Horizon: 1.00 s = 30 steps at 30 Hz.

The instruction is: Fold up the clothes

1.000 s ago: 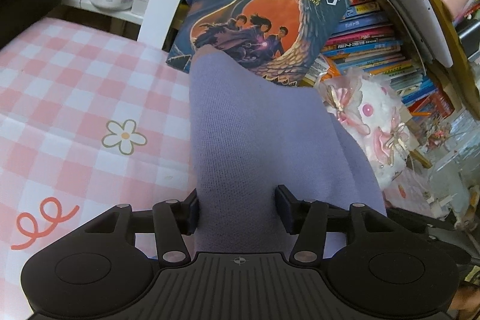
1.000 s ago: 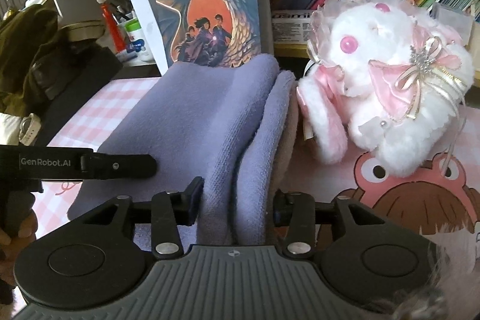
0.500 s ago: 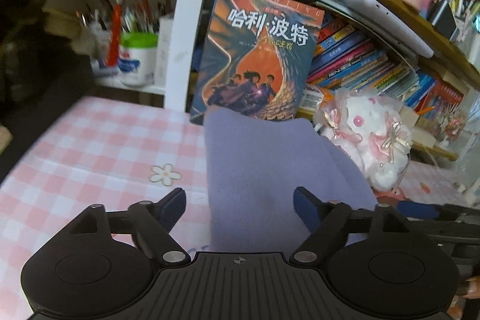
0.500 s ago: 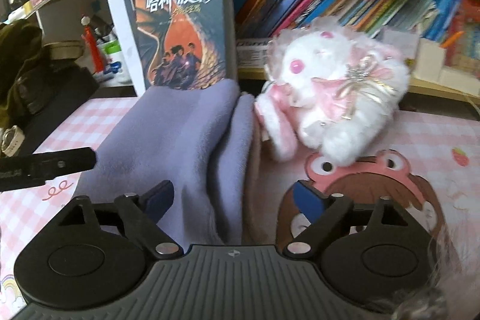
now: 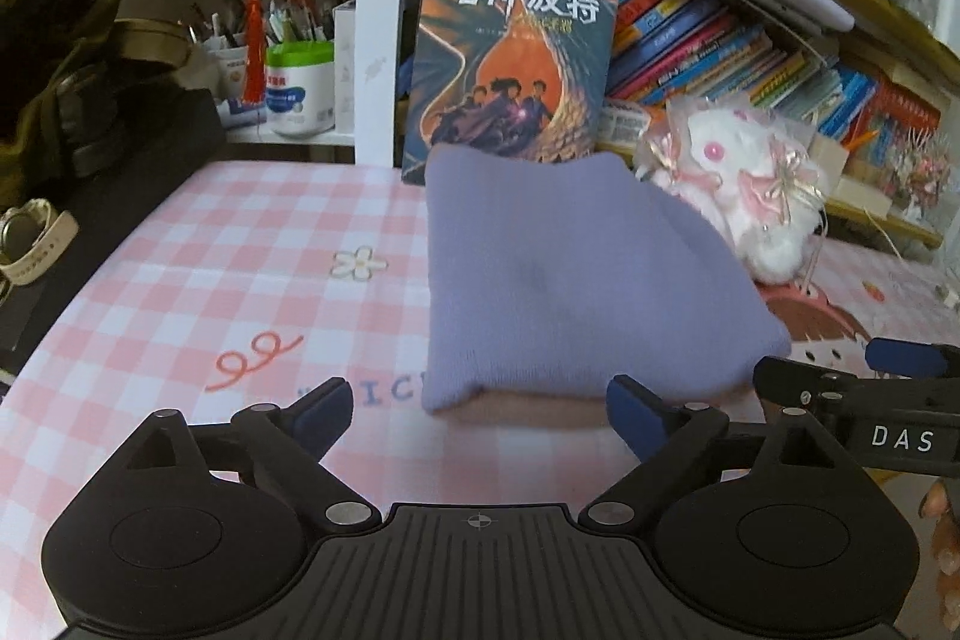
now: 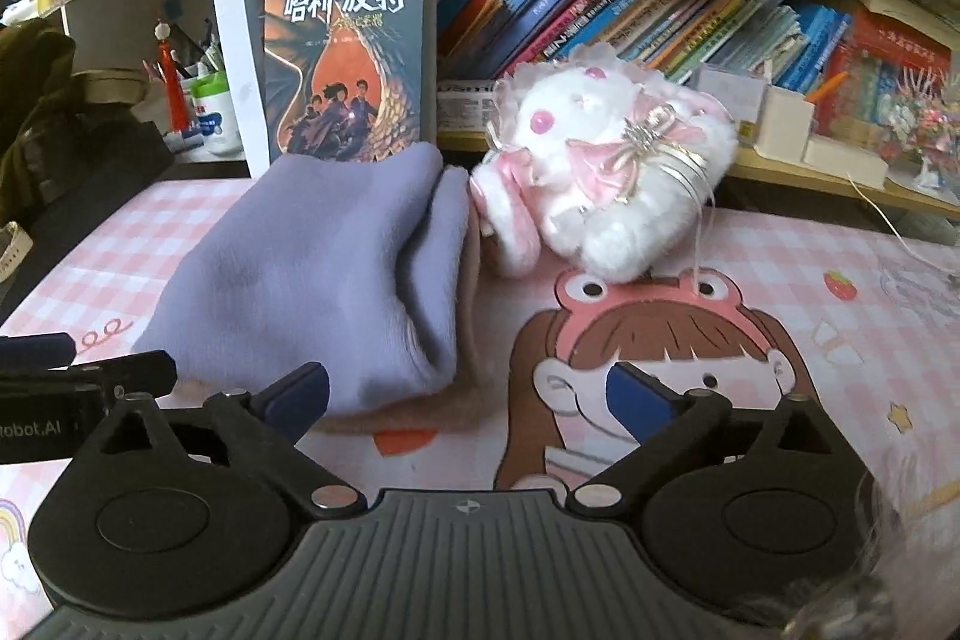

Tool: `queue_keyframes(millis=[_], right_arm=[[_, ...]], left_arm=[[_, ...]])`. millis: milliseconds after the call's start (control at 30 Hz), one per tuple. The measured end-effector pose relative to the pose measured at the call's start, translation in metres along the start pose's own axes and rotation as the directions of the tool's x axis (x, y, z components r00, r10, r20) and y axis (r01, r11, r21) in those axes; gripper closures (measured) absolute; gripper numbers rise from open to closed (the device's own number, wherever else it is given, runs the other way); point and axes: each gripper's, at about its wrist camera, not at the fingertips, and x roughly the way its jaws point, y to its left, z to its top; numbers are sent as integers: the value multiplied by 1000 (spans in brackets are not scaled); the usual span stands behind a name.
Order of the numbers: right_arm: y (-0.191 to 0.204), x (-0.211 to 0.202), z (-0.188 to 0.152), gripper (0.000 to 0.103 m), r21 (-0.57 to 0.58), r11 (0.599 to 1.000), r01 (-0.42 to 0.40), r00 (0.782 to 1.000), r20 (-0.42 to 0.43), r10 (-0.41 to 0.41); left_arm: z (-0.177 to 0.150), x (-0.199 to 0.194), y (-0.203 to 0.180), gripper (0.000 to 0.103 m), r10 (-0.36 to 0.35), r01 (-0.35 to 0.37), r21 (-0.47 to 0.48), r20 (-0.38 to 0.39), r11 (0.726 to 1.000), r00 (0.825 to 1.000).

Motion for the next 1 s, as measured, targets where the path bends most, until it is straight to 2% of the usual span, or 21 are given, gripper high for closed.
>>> queue_keyframes(millis=[467, 1000], right_arm=[[0, -17, -26, 2, 13, 999, 42, 999, -17, -42], [1, -22, -30, 2, 17, 998, 53, 998, -28, -52]], left_arm=[[-14, -10, -3, 9, 17, -16, 10, -27, 1000, 1000], [-17, -13, -4, 8, 17, -17, 17, -28, 1000, 999]])
